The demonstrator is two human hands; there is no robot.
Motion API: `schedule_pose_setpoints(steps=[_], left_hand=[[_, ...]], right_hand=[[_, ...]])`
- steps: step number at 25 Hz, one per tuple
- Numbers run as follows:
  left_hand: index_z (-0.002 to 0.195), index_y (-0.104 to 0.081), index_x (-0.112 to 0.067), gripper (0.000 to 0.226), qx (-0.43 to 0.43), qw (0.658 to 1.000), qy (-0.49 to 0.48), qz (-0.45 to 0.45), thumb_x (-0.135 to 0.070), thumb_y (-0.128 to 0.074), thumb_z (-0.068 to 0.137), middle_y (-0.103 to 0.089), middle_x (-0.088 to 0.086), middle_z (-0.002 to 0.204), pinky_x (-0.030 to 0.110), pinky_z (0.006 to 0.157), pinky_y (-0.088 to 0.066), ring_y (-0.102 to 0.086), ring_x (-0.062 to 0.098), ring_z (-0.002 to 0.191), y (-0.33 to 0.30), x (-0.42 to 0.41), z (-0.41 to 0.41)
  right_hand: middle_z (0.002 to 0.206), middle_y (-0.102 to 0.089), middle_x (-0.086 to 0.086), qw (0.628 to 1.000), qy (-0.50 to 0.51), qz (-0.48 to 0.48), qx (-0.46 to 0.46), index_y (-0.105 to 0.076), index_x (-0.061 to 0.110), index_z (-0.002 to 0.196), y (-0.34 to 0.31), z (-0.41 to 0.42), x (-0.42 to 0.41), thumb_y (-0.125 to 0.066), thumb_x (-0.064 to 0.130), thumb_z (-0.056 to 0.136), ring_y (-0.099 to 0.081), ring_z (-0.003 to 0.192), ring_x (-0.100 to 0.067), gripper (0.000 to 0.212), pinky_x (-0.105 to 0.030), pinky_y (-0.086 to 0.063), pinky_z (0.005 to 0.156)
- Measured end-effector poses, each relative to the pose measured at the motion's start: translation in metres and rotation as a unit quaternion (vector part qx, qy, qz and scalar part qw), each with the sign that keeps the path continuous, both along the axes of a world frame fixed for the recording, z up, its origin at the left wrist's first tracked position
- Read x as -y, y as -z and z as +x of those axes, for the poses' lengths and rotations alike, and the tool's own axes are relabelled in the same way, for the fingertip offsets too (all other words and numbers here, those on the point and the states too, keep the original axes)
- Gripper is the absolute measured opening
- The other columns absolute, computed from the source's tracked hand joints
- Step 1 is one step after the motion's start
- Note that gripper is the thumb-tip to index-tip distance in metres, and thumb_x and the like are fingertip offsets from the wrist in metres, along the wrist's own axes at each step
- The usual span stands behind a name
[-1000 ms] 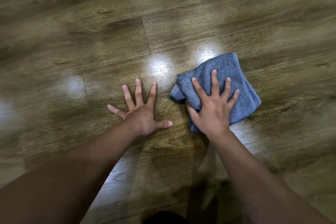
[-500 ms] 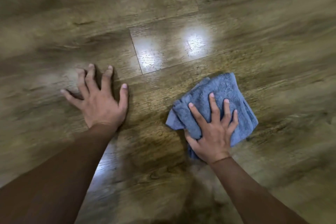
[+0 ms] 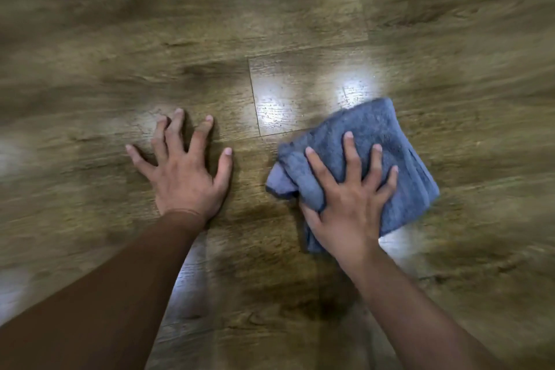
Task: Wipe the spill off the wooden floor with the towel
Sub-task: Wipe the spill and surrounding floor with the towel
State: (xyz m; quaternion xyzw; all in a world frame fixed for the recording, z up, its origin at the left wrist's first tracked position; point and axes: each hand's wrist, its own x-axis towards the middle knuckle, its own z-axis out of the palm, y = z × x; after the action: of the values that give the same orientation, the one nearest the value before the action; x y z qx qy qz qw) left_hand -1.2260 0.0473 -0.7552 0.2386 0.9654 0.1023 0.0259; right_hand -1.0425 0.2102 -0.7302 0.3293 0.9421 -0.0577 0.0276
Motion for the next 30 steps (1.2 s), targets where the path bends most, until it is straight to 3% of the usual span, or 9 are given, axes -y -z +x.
schedule_pose_setpoints(steps=[6, 9, 14, 18, 22, 24, 26, 28, 30], left_hand=[[0.145, -0.047, -0.035, 0.053, -0.002, 1.000, -0.002, 0.010, -0.055, -0.036, 0.096, -0.033, 0.004, 0.161, 0.076, 0.115, -0.005, -0.020, 0.028, 0.153, 0.001, 0.002, -0.001], [0.145, -0.047, -0.032, 0.054, -0.004, 1.000, -0.004, 0.017, -0.053, -0.037, 0.097, -0.035, 0.003, 0.161, 0.074, 0.116, -0.003, -0.020, 0.027, 0.153, 0.001, 0.001, 0.000], [0.146, -0.046, -0.029, 0.055, 0.005, 1.000, -0.005, 0.022, -0.050, -0.035, 0.097, -0.034, 0.003, 0.161, 0.074, 0.117, -0.001, -0.019, 0.026, 0.154, -0.002, -0.001, 0.000], [0.147, -0.046, -0.026, 0.054, 0.003, 0.999, -0.010, 0.032, -0.044, -0.035, 0.097, -0.035, 0.002, 0.161, 0.073, 0.117, -0.001, -0.019, 0.025, 0.154, -0.001, 0.001, 0.000], [0.145, -0.047, -0.026, 0.057, 0.006, 0.999, -0.008, 0.050, -0.046, -0.037, 0.093, -0.038, 0.001, 0.160, 0.073, 0.117, 0.000, -0.020, 0.025, 0.154, -0.001, 0.000, -0.004], [0.144, -0.049, -0.026, 0.059, 0.014, 0.999, -0.008, 0.048, -0.049, -0.038, 0.091, -0.037, 0.000, 0.161, 0.073, 0.117, 0.001, -0.020, 0.025, 0.154, -0.001, 0.002, -0.003], [0.144, -0.049, -0.027, 0.059, 0.024, 0.999, -0.004, 0.038, -0.051, -0.038, 0.091, -0.038, 0.000, 0.161, 0.071, 0.118, 0.003, -0.021, 0.025, 0.153, -0.006, 0.001, 0.000], [0.140, -0.052, -0.026, 0.057, 0.042, 0.999, -0.010, 0.032, -0.053, -0.035, 0.093, -0.044, 0.004, 0.154, 0.070, 0.116, -0.004, -0.030, 0.027, 0.146, -0.011, -0.003, -0.009], [0.133, -0.055, -0.021, 0.057, 0.025, 0.998, -0.033, 0.041, -0.053, -0.030, 0.094, -0.050, 0.011, 0.140, 0.068, 0.109, -0.020, -0.039, 0.031, 0.131, -0.015, -0.002, -0.037]], right_hand=[[0.167, -0.009, -0.005, 1.000, 0.016, 0.000, -0.013, -0.030, 0.052, 0.148, 0.003, -0.145, -0.048, -0.052, 0.069, 0.080, -0.009, 0.147, -0.051, 0.074, -0.075, -0.005, 0.110], [0.168, -0.006, -0.003, 1.000, 0.004, -0.014, -0.011, -0.029, 0.053, 0.150, 0.004, -0.179, -0.064, -0.054, 0.067, 0.084, -0.005, 0.148, -0.049, 0.072, -0.075, -0.002, 0.111], [0.169, -0.001, 0.000, 0.999, -0.032, -0.021, -0.031, -0.032, 0.050, 0.151, -0.001, -0.128, -0.033, -0.055, 0.061, 0.084, -0.001, 0.152, -0.044, 0.071, -0.070, -0.001, 0.115], [0.168, -0.011, -0.005, 0.997, -0.067, -0.025, -0.023, -0.040, 0.044, 0.149, -0.007, -0.049, 0.014, -0.060, 0.057, 0.077, -0.008, 0.150, -0.047, 0.076, -0.073, -0.007, 0.113], [0.168, -0.012, -0.007, 0.998, -0.054, -0.035, 0.003, -0.039, 0.042, 0.150, -0.006, 0.026, 0.071, -0.051, 0.058, 0.072, -0.008, 0.150, -0.049, 0.081, -0.075, -0.012, 0.111], [0.168, -0.012, -0.007, 0.997, -0.070, -0.043, 0.005, -0.038, 0.042, 0.151, -0.008, 0.050, 0.090, -0.054, 0.062, 0.077, -0.006, 0.150, -0.049, 0.078, -0.077, -0.012, 0.110], [0.168, -0.012, -0.006, 0.997, -0.054, -0.054, 0.005, -0.040, 0.043, 0.150, -0.015, 0.051, 0.092, -0.042, 0.079, 0.085, -0.004, 0.151, -0.048, 0.074, -0.076, -0.007, 0.112], [0.168, -0.010, -0.005, 0.997, -0.014, -0.067, 0.033, -0.040, 0.046, 0.149, -0.021, 0.037, 0.091, -0.028, 0.087, 0.084, -0.003, 0.150, -0.050, 0.078, -0.077, -0.007, 0.111], [0.168, -0.011, -0.009, 0.996, 0.014, -0.047, 0.070, -0.038, 0.048, 0.150, -0.024, 0.018, 0.093, -0.030, 0.083, 0.084, -0.008, 0.147, -0.055, 0.075, -0.079, -0.010, 0.108]])
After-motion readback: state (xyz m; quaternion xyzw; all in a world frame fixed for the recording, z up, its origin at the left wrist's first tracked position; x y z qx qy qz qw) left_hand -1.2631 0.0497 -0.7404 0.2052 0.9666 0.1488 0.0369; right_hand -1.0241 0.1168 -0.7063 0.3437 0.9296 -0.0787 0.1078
